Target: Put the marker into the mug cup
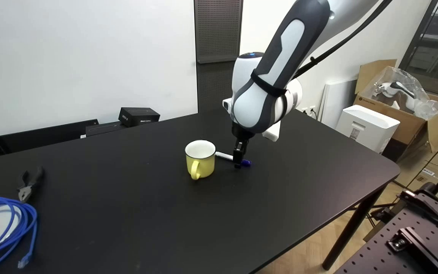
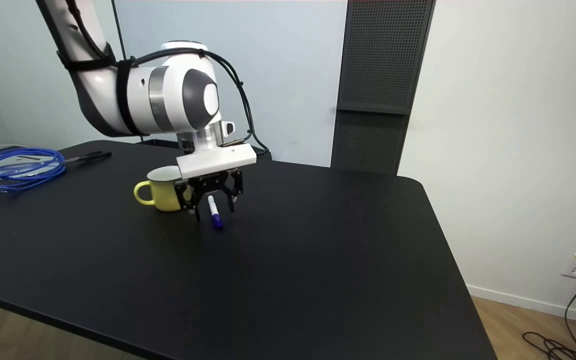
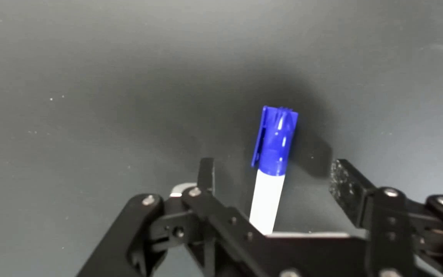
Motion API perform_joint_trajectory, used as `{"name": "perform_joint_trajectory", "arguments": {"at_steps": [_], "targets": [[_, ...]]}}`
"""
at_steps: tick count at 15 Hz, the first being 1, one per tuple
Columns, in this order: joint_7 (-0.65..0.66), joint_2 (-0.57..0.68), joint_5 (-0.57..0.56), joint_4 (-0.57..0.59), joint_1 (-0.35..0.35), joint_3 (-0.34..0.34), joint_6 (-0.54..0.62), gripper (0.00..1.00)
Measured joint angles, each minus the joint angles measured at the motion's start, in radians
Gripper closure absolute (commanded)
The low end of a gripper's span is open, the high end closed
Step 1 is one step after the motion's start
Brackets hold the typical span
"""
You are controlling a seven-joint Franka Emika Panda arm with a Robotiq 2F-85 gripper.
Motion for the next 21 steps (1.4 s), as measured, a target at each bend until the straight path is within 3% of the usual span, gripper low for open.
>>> {"name": "perform_joint_trajectory", "arguments": {"at_steps": [7, 16, 21], "targets": [[0.000, 0.015, 0.001, 0.023, -0.007, 0.021, -0.002, 0.98], [0.000, -0.001, 0.003, 0.032, -0.030, 0.037, -0.008, 0.95], [-0.002, -0.130, -0.003, 0.036, -0.019, 0.040, -0.155, 0.95]]}}
